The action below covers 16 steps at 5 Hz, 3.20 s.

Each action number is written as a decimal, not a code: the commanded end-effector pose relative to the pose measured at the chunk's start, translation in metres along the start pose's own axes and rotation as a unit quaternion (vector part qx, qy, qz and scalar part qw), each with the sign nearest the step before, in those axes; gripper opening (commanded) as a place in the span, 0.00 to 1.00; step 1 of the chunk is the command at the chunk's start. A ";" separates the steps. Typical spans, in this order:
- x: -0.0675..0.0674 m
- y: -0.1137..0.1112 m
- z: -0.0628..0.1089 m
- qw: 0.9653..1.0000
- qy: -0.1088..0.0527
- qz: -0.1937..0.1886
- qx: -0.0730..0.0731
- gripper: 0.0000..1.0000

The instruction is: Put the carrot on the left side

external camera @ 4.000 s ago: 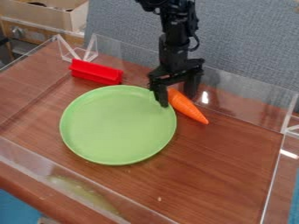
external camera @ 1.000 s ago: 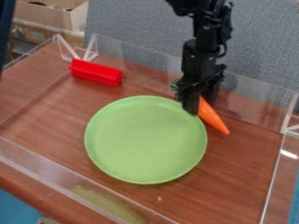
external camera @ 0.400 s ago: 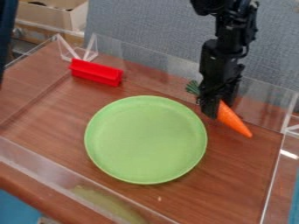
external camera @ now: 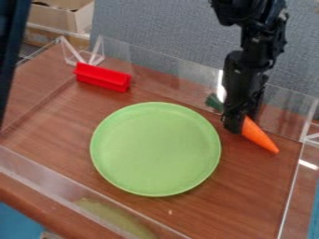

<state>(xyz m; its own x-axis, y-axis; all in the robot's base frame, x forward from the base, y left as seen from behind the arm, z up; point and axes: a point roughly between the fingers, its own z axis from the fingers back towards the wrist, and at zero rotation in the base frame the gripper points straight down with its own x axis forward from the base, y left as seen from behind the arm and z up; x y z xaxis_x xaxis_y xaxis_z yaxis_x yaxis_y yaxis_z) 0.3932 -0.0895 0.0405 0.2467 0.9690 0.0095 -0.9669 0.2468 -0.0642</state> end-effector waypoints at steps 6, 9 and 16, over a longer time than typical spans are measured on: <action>-0.010 0.003 -0.007 1.000 -0.001 -0.027 -0.011 1.00; -0.005 0.011 0.021 0.999 0.034 -0.026 -0.005 0.00; 0.057 0.015 0.168 0.982 0.167 0.090 -0.026 0.00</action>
<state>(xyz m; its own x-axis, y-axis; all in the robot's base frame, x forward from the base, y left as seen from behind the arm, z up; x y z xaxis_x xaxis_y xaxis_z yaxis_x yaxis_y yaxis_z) 0.3872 -0.0248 0.1792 0.0506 0.9386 -0.3412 -0.9987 0.0512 -0.0071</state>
